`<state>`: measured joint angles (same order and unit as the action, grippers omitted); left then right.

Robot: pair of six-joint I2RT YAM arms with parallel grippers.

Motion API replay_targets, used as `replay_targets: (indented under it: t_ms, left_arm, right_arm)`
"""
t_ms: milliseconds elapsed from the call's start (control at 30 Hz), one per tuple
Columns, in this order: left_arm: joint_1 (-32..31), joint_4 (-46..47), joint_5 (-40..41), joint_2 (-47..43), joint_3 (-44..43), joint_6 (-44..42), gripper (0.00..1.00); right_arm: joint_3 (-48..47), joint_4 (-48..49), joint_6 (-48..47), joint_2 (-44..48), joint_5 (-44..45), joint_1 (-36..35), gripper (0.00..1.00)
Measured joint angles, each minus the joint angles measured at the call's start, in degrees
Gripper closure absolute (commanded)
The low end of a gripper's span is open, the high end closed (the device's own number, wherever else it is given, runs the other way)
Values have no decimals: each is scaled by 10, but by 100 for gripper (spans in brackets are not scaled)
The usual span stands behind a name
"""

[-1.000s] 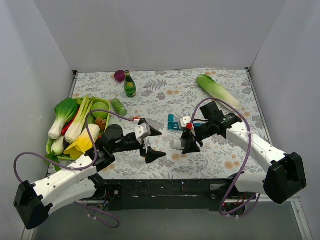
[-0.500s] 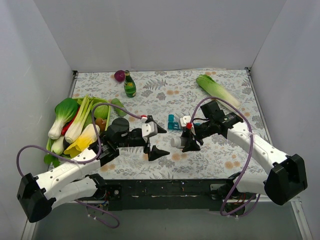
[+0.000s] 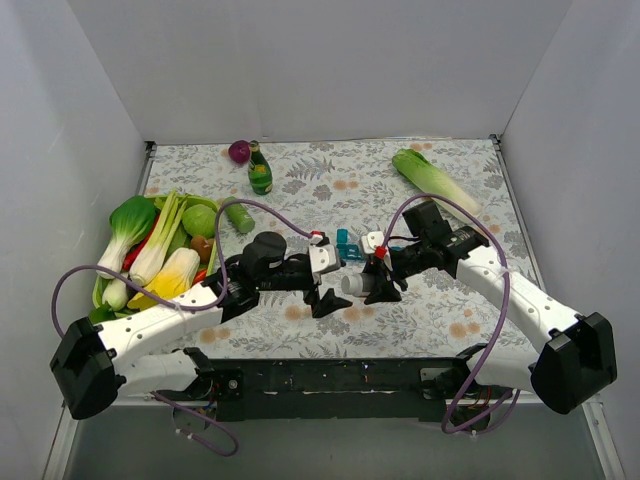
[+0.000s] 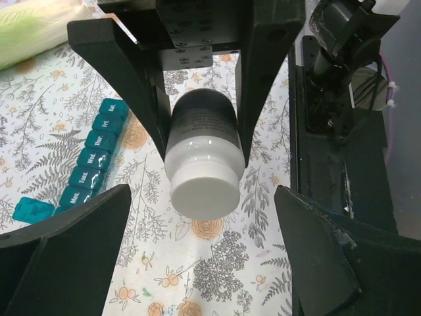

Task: Sort the pills into containers

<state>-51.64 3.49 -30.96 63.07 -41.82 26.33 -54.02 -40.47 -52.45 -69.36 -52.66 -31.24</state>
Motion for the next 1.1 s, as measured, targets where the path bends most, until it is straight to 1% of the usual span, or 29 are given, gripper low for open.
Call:
replay_targets:
  t_ms: [100,200,233,333,367,400,433,600,733,833,967,1100]
  left_arm:
    - [-5,8,15,12,-5,-1,18]
    - [-8,13,22,19,-6,2,32]
    - [-9,14,24,22,-6,4,42]
    - [-9,14,27,28,-6,13,64]
    - [-10,13,26,30,-7,15,83]
    - [-10,12,25,31,-7,21,94]
    - [-10,10,27,32,-9,25,100]
    - [-10,-24,22,51,-41,65,100]
    - [-5,-46,20,74,-65,151,100]
    - [-2,-45,26,77,-66,236,100]
    - [-1,-51,52,76,-68,378,100]
    - [1,-74,95,76,-76,554,100]
  right_arm:
    - [0,0,0,0,0,0,98]
    - [0,0,0,0,0,0,98]
    - [0,0,1,0,0,0,98]
    - [0,1,2,0,0,0,98]
    - [0,1,2,0,1,0,98]
    - [0,3,2,0,2,0,98]
    - [0,2,3,0,2,0,98]
    - [0,0,14,7,9,2,98]
    - [3,-1,16,15,28,3,98]
    - [5,-1,19,21,35,2,98]
    - [9,7,31,32,48,0,99]
    - [14,30,48,38,65,-3,99]
